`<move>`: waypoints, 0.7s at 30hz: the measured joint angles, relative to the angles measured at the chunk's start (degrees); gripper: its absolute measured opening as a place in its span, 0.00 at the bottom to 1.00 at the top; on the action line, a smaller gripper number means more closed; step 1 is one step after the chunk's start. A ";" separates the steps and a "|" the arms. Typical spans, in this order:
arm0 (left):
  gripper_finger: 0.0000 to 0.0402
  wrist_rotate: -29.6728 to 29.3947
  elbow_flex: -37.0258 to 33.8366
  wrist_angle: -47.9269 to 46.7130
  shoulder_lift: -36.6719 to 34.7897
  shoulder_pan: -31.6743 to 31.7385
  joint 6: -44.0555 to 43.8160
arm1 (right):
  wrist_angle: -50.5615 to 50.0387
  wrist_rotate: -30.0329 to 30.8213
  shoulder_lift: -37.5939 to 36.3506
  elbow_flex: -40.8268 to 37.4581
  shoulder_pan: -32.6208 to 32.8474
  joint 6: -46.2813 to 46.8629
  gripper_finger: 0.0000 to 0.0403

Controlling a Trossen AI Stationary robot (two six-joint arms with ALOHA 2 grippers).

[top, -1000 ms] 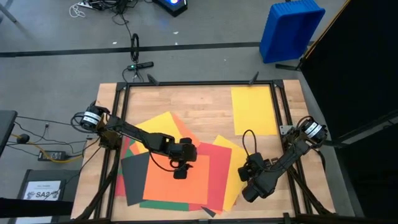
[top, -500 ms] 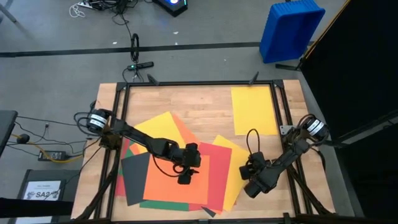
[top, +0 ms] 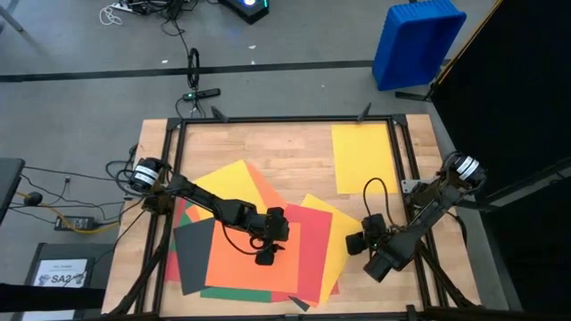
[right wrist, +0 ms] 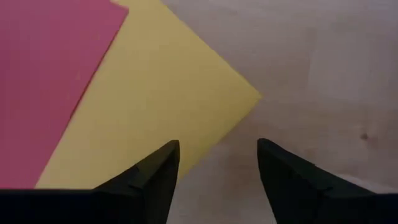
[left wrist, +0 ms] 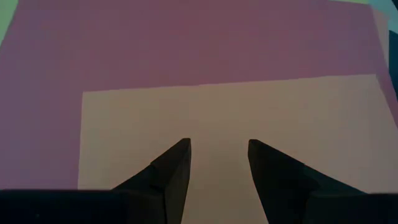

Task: Organize paper
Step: Stack the yellow colored paper on top of the yellow colored paper

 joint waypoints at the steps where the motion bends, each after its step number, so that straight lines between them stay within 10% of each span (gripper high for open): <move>1: 0.37 -0.01 0.00 0.06 0.00 0.00 0.00 | 0.08 -0.01 0.09 -0.53 -0.35 0.00 0.48; 21: 0.37 -0.56 0.02 0.64 0.00 0.00 -0.15 | 15.78 5.26 0.37 -6.39 -2.42 -1.46 0.48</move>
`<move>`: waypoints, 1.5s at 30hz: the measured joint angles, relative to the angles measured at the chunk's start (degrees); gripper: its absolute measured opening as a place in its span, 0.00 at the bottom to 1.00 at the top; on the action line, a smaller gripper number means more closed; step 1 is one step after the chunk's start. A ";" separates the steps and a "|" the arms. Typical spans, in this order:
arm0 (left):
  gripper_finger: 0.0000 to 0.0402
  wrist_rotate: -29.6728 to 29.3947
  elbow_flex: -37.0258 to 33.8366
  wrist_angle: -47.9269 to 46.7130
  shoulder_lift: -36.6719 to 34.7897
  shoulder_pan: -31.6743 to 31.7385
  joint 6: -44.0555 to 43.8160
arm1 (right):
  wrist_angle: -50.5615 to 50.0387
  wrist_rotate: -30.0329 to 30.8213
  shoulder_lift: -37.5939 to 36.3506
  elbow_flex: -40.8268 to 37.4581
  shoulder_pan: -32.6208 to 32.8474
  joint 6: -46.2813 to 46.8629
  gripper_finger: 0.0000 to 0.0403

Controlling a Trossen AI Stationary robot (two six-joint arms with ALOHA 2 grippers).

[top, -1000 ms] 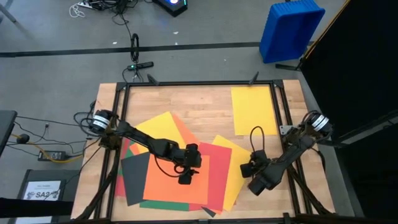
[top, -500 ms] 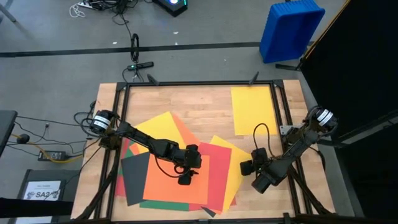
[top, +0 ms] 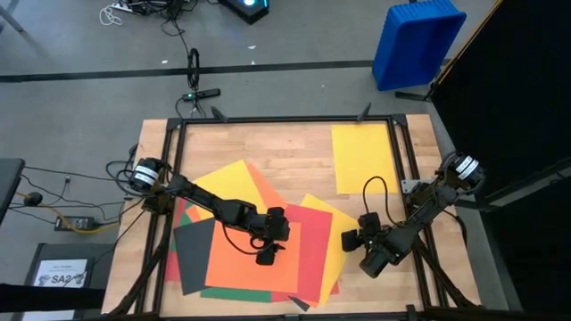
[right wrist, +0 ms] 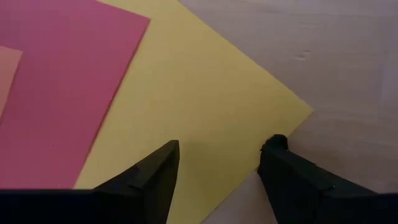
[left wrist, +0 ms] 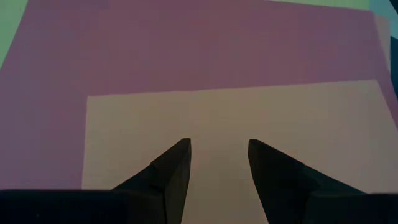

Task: Organize paper
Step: Stack the yellow colored paper on top of the yellow colored paper

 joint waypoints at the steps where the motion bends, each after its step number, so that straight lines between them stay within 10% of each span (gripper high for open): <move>1: 0.37 -0.02 0.00 0.23 0.00 0.00 0.00 | 0.45 0.34 0.00 0.00 -0.13 -0.22 0.49; 19: 0.37 -0.02 0.00 1.03 0.00 0.00 -0.02 | 15.99 4.95 0.13 -0.02 -5.63 -16.61 0.48; 33: 0.37 -2.27 0.04 0.60 -0.14 0.13 1.35 | 9.58 6.70 -4.13 0.00 -7.21 -19.52 0.46; 45: 0.37 -14.57 6.39 -27.59 -12.19 1.97 3.95 | 11.35 6.32 -4.13 5.26 -14.41 -39.11 0.45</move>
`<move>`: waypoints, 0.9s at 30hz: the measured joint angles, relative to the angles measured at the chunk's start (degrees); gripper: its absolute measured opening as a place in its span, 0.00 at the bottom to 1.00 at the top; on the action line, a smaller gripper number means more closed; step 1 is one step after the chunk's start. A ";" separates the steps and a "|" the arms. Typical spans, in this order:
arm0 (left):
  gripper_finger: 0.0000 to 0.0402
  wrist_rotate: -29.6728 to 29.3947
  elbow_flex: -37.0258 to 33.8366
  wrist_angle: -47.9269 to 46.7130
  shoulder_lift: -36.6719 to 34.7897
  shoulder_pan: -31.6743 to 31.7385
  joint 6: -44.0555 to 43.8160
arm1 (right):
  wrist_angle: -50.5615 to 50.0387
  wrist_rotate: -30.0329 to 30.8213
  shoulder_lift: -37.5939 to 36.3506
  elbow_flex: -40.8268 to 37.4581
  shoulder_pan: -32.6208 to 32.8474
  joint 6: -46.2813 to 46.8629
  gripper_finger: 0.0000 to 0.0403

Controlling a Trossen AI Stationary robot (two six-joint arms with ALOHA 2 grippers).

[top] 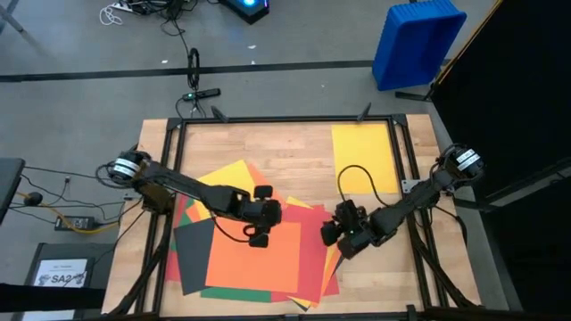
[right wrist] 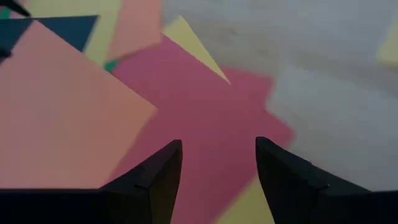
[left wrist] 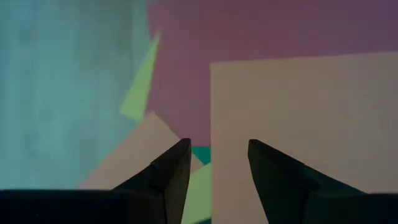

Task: Organize paper
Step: Stack the yellow colored paper on top of the yellow colored paper

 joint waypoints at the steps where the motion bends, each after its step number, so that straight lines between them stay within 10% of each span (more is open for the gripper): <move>1: 0.37 -0.17 -0.34 -0.43 -1.84 0.17 0.44 | -0.04 -0.22 0.00 0.89 -1.02 -2.81 0.44; 15: 0.37 -0.80 -23.98 5.86 -32.75 13.83 -9.77 | 10.58 -6.71 0.16 4.84 -14.31 -32.44 0.43; 27: 0.37 9.62 -31.68 6.17 -30.79 27.28 -9.70 | 25.16 -18.72 3.91 4.75 -25.35 -46.20 0.43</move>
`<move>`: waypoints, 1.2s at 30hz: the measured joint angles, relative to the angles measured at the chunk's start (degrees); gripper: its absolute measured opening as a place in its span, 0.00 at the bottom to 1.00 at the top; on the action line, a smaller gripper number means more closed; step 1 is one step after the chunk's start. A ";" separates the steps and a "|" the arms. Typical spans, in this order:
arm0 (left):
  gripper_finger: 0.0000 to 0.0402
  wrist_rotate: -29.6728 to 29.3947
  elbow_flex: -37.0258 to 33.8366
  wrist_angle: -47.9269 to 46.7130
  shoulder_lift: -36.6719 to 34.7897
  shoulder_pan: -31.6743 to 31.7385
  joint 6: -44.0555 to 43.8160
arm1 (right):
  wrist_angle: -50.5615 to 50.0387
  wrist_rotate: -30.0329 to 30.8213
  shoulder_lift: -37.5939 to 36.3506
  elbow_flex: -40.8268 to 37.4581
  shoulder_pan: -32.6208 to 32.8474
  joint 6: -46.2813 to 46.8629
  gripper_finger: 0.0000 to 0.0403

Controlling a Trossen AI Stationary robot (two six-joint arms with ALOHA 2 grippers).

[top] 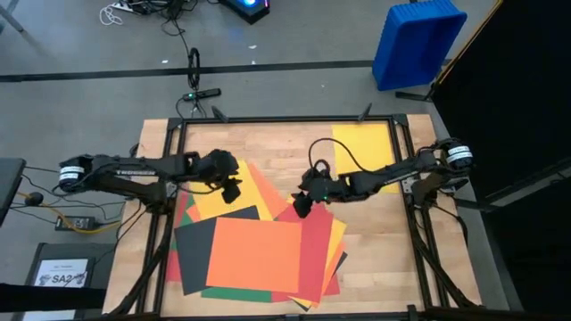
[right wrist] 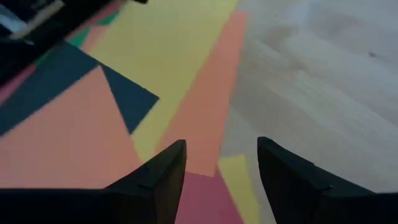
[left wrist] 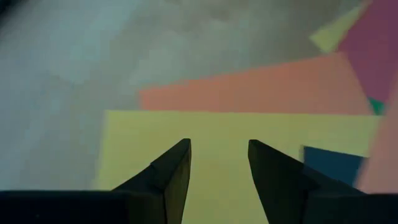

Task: Organize paper
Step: Stack the yellow colored paper on top of the yellow colored paper

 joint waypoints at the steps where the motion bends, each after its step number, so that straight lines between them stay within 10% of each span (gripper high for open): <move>1: 0.37 3.59 0.00 0.20 0.45 0.82 0.02 | 1.70 -2.08 0.58 0.10 -0.78 -0.74 0.43; 5: 0.37 10.81 -0.02 -0.20 2.52 0.29 -1.16 | 3.15 -8.73 2.72 0.08 -3.34 -3.95 0.43; 12: 0.37 0.40 -0.20 0.30 4.11 -1.09 3.31 | 2.19 -14.58 6.85 3.10 -8.42 -9.88 0.44; 36: 0.48 4.04 -0.09 5.42 17.47 27.34 20.98 | -2.24 -27.59 21.71 23.99 -22.84 -28.29 0.44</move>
